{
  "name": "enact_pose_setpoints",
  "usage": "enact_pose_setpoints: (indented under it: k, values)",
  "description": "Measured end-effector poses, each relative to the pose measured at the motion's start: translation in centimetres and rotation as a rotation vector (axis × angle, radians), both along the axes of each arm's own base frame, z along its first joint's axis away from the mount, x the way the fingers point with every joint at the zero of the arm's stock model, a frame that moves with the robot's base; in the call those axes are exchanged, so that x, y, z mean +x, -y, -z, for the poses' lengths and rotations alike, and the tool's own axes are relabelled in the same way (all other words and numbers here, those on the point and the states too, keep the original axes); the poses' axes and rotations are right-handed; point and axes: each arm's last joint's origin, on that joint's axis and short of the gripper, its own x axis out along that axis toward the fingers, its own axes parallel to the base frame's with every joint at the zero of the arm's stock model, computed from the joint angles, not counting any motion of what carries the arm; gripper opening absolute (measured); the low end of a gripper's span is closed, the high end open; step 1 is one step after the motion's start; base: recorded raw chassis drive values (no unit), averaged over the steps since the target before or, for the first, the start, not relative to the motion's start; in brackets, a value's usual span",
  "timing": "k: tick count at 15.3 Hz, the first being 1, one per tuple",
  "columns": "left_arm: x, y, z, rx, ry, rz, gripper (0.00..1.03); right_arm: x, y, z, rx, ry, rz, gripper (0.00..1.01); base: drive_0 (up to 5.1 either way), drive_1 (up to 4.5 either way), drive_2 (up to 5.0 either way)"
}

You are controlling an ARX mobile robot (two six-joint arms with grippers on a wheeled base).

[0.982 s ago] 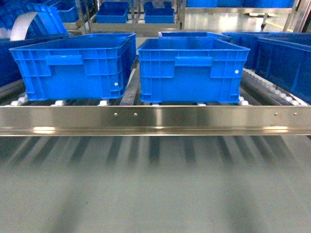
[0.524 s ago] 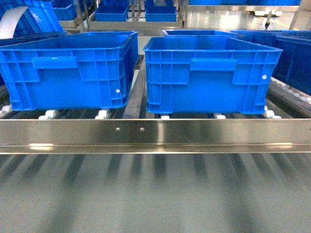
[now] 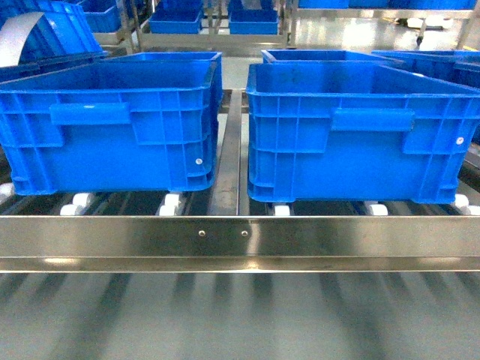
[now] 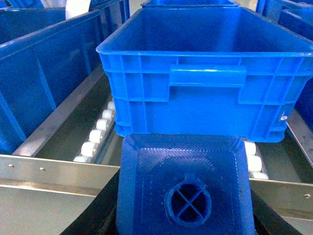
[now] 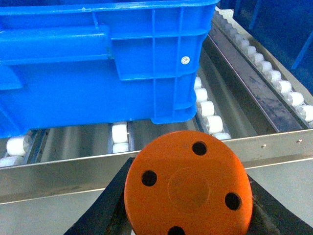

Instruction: Sort blue parts and orange caps into right shelf containers

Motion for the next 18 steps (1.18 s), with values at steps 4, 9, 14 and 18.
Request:
enact_pose_setpoints:
  k: [4, 9, 14, 18]
  values:
    - [0.0, 0.0, 0.0, 0.0, 0.0, 0.0, 0.44, 0.0, 0.0, 0.0, 0.0, 0.0, 0.0, 0.43, 0.0, 0.0, 0.0]
    - [0.0, 0.0, 0.0, 0.0, 0.0, 0.0, 0.44, 0.0, 0.0, 0.0, 0.0, 0.0, 0.0, 0.43, 0.0, 0.0, 0.0]
    - [0.0, 0.0, 0.0, 0.0, 0.0, 0.0, 0.44, 0.0, 0.0, 0.0, 0.0, 0.0, 0.0, 0.43, 0.0, 0.87, -0.9]
    - [-0.04, 0.0, -0.08, 0.0, 0.004, 0.0, 0.44, -0.03, 0.01, -0.02, 0.0, -0.001, 0.001, 0.43, 0.0, 4.34, -4.3]
